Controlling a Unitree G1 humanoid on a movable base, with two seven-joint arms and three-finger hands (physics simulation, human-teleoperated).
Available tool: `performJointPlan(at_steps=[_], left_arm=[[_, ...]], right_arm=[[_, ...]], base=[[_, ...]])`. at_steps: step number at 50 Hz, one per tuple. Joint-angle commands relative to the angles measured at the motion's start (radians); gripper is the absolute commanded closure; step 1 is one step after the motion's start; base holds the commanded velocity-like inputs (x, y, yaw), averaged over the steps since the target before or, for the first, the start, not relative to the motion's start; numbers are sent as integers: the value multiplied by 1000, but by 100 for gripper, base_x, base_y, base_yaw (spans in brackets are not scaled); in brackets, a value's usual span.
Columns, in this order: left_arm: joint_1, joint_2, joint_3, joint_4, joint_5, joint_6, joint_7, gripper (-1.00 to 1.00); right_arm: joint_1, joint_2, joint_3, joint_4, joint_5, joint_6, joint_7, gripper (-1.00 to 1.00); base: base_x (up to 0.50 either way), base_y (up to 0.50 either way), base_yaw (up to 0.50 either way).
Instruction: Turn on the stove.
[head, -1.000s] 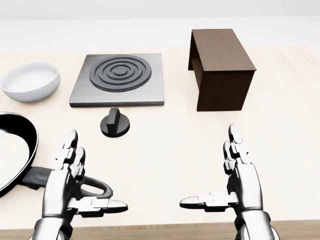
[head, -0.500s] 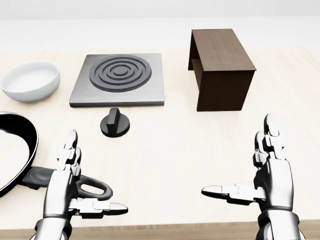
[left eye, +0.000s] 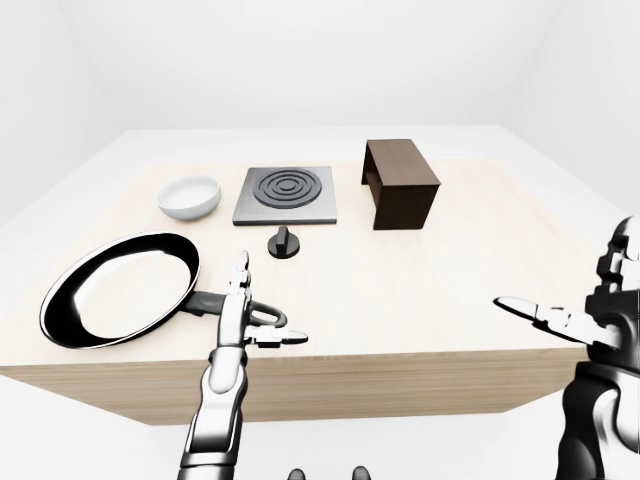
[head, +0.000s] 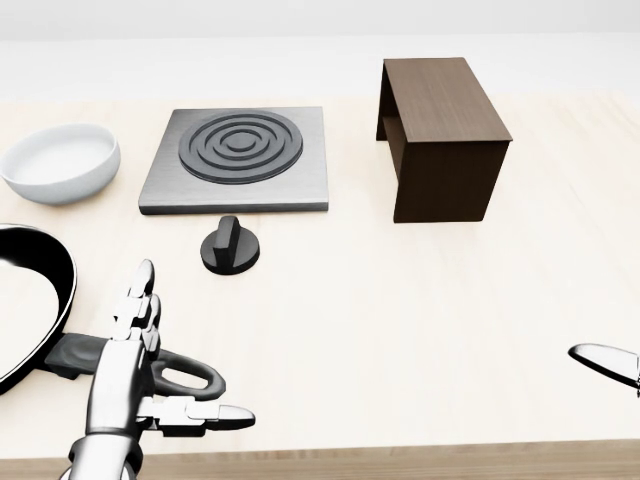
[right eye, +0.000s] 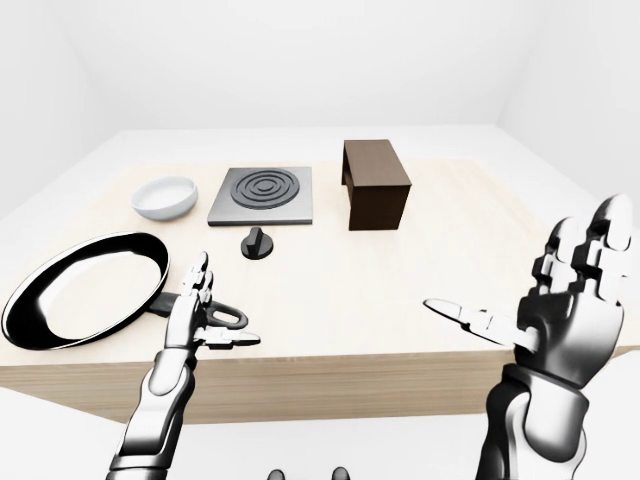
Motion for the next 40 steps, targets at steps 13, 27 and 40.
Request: performJointPlan(at_steps=[13, 27, 40], left_arm=[[-4, -1, -4, 8, 5, -3, 5, -100], [-3, -2, -5, 7, 7, -1, 3, -100], [1, -1, -4, 8, 6, -5, 2, -100]], right_arm=[[-12, 19, 31, 7, 5, 0, 56, -100], [-13, 20, 34, 2, 10, 0, 67, -100], [-8, 24, 34, 5, 12, 0, 70, -100]], base=[[0, 0, 0], [26, 0, 0], [32, 0, 0]])
